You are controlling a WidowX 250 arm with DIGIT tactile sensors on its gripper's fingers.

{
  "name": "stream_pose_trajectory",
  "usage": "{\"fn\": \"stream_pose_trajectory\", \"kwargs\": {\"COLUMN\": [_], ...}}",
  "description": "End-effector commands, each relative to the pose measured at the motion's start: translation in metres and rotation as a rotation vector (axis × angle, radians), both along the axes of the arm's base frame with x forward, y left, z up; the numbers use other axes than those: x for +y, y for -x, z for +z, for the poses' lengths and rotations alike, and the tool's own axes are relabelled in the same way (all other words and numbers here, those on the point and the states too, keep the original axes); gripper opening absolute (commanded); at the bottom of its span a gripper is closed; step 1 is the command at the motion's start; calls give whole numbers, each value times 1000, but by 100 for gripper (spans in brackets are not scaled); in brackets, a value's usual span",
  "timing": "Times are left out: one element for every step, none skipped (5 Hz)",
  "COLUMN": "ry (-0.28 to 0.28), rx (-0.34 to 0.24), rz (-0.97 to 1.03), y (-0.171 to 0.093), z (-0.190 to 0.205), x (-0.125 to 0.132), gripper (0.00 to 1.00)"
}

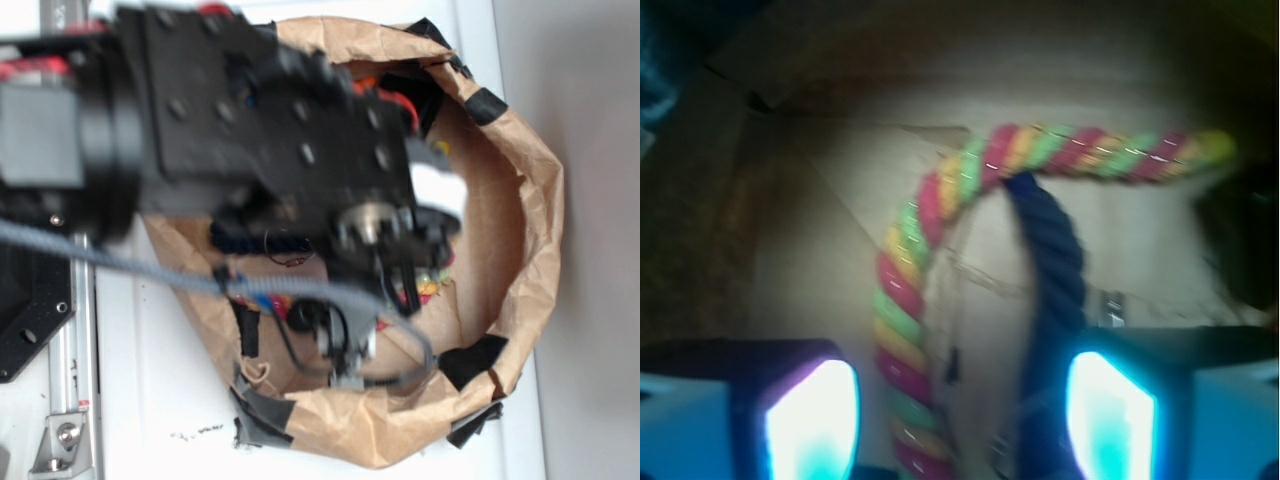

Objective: Grab the multicolored rope.

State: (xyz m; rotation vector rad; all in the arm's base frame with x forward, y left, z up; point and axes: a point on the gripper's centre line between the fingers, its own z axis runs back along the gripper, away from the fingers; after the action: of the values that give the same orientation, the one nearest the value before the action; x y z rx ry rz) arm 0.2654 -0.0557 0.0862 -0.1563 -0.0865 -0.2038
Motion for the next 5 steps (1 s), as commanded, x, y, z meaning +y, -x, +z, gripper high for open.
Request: {"fn": "stream_pose_trajectory", "kwargs": {"ry": [18, 4, 34, 45, 50], "rx": [3, 20, 46, 40, -13], "rz": [-14, -32, 28, 51, 86], "y": [11, 13, 12, 10, 3], "z": [-51, -63, -67, -55, -31], "x": [-37, -36, -23, -9, 5], "gripper": [100, 100, 0, 0, 0]}}
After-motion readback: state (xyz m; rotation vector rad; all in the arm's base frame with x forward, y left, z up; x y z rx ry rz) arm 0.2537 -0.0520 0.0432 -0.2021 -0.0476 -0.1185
